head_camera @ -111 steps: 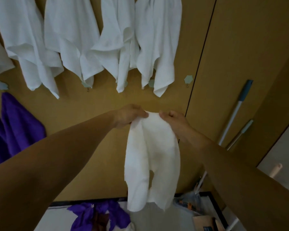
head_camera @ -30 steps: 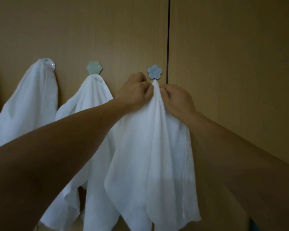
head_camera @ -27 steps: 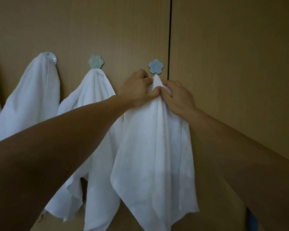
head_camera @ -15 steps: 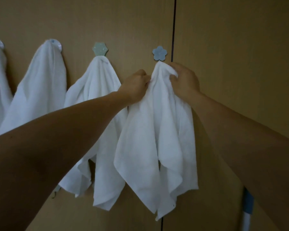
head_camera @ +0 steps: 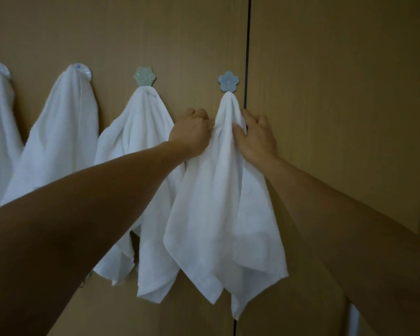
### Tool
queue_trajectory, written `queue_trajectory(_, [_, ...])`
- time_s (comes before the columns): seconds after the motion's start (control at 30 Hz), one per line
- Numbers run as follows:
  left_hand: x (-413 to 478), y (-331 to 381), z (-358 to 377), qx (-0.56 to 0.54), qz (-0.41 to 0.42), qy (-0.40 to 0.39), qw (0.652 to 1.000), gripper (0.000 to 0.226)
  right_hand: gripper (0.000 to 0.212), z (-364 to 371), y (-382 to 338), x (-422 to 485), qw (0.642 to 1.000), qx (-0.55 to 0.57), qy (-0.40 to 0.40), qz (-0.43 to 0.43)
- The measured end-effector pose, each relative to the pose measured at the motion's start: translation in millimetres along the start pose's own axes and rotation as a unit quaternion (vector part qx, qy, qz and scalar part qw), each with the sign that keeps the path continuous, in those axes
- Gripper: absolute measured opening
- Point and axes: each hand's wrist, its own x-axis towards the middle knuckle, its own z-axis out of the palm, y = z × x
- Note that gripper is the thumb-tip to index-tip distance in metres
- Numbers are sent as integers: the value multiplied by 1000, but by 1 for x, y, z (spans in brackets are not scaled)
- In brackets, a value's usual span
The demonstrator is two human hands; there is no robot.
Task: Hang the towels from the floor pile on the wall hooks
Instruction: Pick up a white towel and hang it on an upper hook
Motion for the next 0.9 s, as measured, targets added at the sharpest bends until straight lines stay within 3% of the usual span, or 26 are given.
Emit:
queue_trajectory(0.2, [1,2,-9,-17,-25,-22,999,33,69,4,-18,1,999,41,3,10])
queue_trajectory(0.33, [2,-1,-8,-26,-23,-36,999,29,47,9,-16,11,999,-31,10,-11])
queue_trajectory(0.43, [4,-1,-9,-16,-26,-45,999,26,35,2,-12,22,999,-9,36,-2])
queue_trajectory(0.57, [15,1,-15,-26,-60,-31,997,13,36,-5,-16,35,998,42,53,3])
queue_trajectory(0.7, [28,7,-11,-101,-54,-7,993,60,38,-2,-12,39,998,39,49,-13])
queue_trajectory(0.83, [27,10,-1,24,-20,-21,999,50,39,3,-9,35,996,-24,68,-46])
queue_trajectory(0.9, [29,8,-1,20,-16,-19,999,48,39,2,-13,35,996,-20,65,-60])
